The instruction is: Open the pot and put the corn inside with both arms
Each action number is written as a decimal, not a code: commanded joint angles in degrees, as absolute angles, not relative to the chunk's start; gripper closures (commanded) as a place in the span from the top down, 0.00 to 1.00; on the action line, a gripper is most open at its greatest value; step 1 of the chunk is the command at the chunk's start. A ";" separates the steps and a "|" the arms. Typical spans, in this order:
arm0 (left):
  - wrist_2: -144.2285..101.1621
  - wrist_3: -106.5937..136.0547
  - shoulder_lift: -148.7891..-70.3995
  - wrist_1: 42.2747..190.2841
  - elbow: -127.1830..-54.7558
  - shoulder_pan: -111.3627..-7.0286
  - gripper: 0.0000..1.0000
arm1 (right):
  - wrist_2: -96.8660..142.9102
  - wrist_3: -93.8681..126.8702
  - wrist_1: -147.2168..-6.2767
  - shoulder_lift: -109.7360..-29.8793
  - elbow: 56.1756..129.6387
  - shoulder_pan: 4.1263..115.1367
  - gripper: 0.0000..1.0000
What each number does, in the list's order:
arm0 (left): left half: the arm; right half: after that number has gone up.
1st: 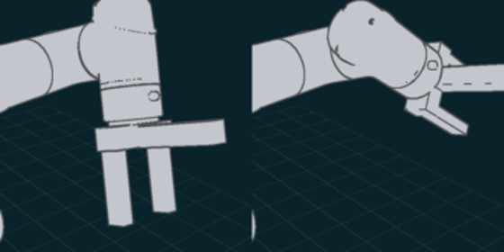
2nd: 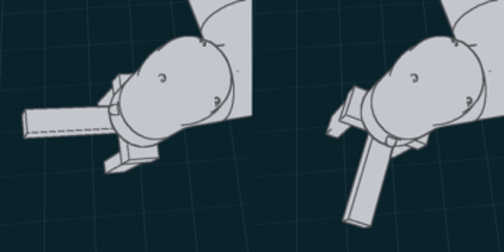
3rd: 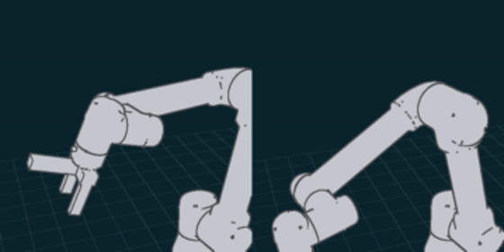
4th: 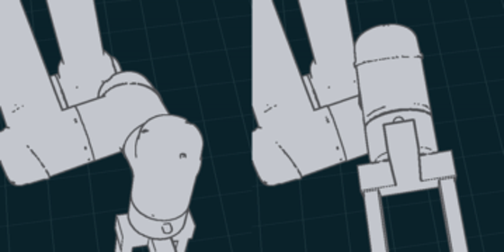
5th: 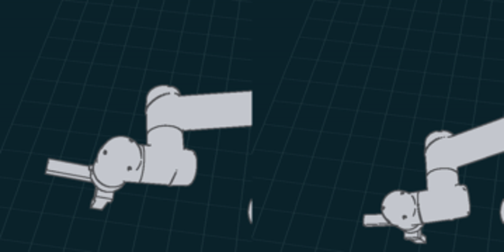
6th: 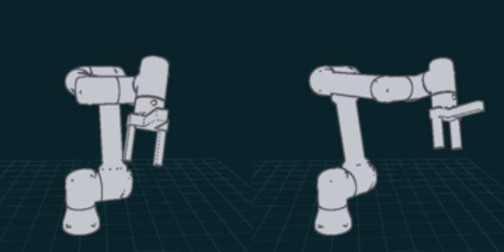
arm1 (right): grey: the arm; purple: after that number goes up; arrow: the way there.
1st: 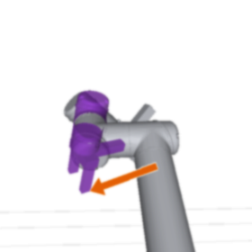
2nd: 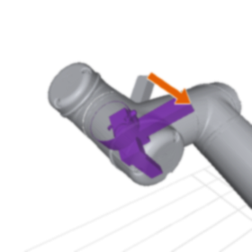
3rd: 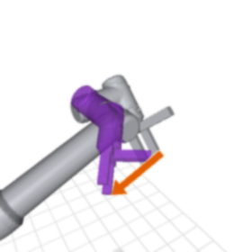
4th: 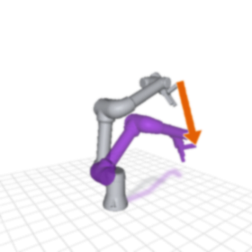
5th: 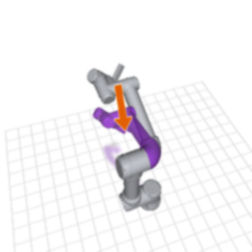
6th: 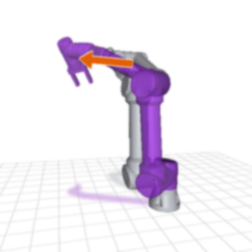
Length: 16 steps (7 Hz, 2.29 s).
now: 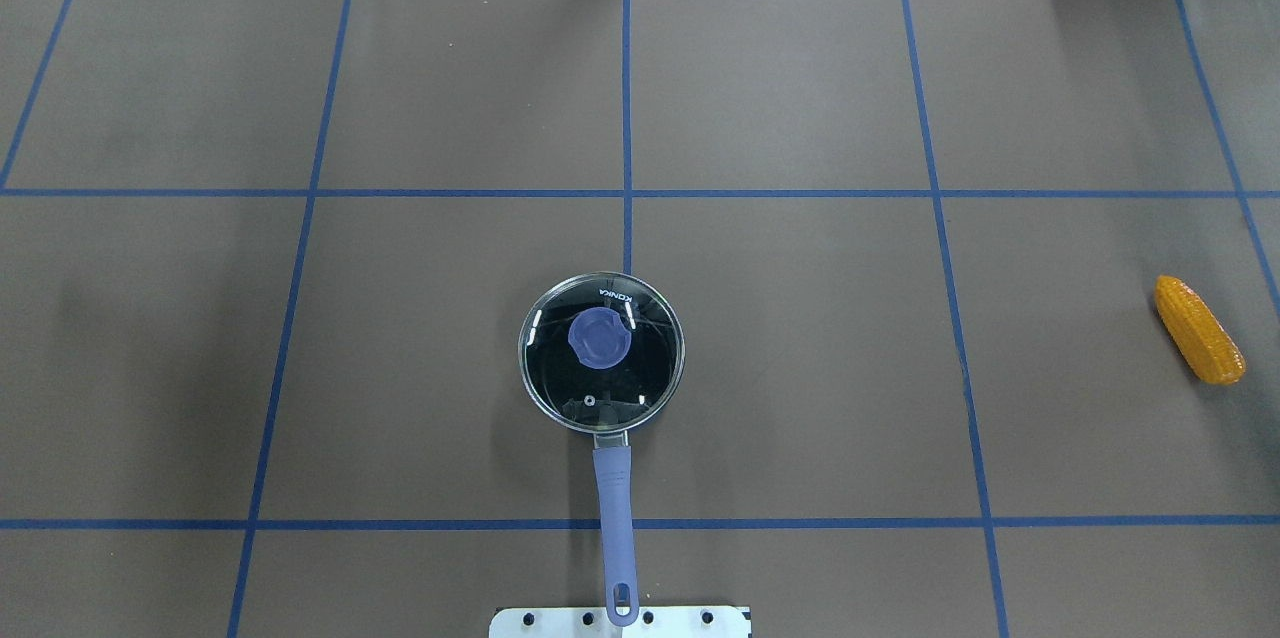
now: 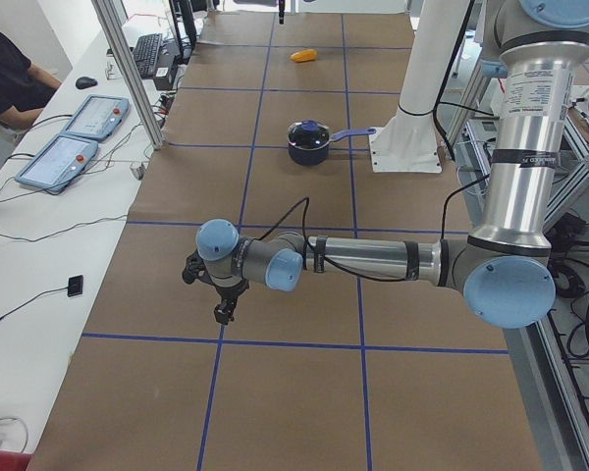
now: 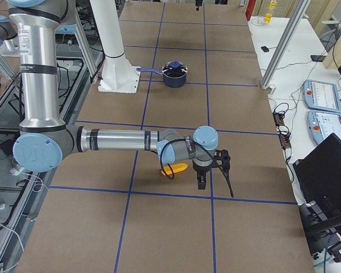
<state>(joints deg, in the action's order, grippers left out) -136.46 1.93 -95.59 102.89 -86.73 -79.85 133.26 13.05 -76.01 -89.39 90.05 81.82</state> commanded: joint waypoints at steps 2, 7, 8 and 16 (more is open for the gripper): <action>-136.14 20.85 -104.20 101.26 -89.99 -72.63 1.00 | 134.03 13.10 -74.00 -89.38 92.63 81.22 1.00; -128.94 42.59 -129.17 78.05 -95.54 -55.49 1.00 | 132.80 20.12 -74.09 -90.08 95.44 70.77 1.00; -128.76 47.76 -131.98 77.96 -95.71 -52.59 1.00 | 132.80 20.04 -74.00 -92.18 95.45 69.27 1.00; -124.63 56.16 -136.14 77.96 -100.37 -43.60 1.00 | 126.56 10.72 -74.00 -99.58 95.45 61.18 1.00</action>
<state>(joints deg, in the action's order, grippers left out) -124.65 56.14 -136.15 78.03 -100.24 -43.98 127.55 12.24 -73.93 -99.32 95.58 61.76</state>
